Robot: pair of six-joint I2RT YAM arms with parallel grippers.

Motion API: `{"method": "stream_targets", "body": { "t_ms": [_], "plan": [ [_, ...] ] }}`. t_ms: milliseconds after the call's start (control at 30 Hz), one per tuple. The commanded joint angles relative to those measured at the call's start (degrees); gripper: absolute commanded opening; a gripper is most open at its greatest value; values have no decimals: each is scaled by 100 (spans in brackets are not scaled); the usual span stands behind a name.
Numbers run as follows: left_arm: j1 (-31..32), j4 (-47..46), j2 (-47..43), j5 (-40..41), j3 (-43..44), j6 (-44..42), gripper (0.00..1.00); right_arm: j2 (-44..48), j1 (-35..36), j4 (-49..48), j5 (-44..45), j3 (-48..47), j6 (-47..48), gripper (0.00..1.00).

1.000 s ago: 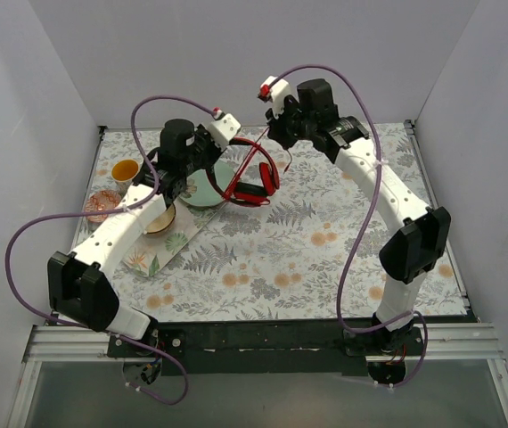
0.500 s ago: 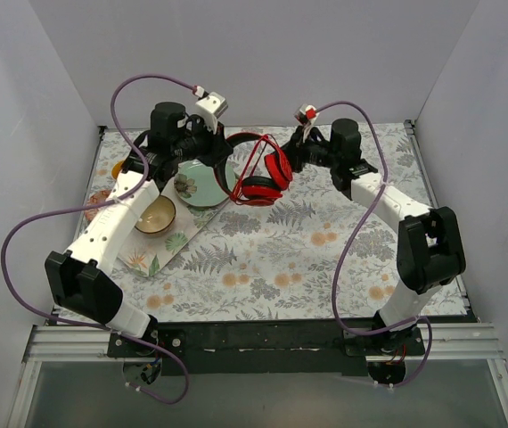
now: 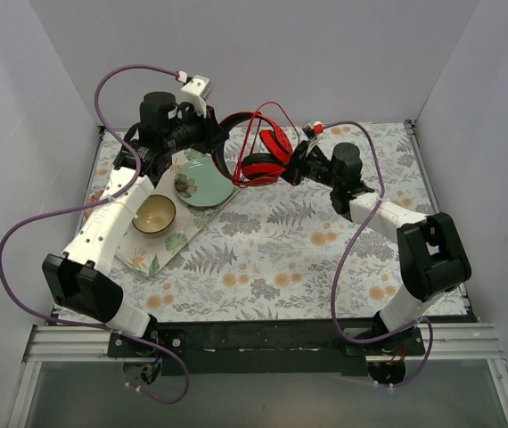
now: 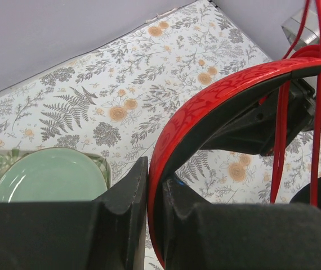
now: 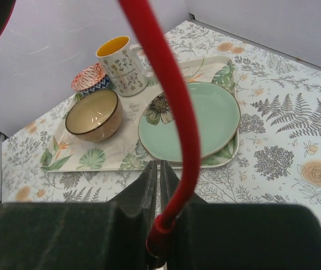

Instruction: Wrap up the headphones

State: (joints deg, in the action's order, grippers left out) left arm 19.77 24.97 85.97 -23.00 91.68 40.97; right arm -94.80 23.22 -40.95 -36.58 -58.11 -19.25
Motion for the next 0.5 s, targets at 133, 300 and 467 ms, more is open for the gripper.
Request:
{"method": "stream_targets", "body": {
  "t_ms": [133, 300, 467],
  "plan": [
    [-140, -318, -81, -2, 166, 350, 0, 463, 60, -326, 415, 343, 114, 22],
    [-140, -239, -72, 243, 368, 34, 0, 700, 60, -378, 476, 774, 403, 43],
    [-140, -195, -81, 516, 316, -387, 0, 1024, 25, -317, 642, 1099, 702, 56]
  ]
}}
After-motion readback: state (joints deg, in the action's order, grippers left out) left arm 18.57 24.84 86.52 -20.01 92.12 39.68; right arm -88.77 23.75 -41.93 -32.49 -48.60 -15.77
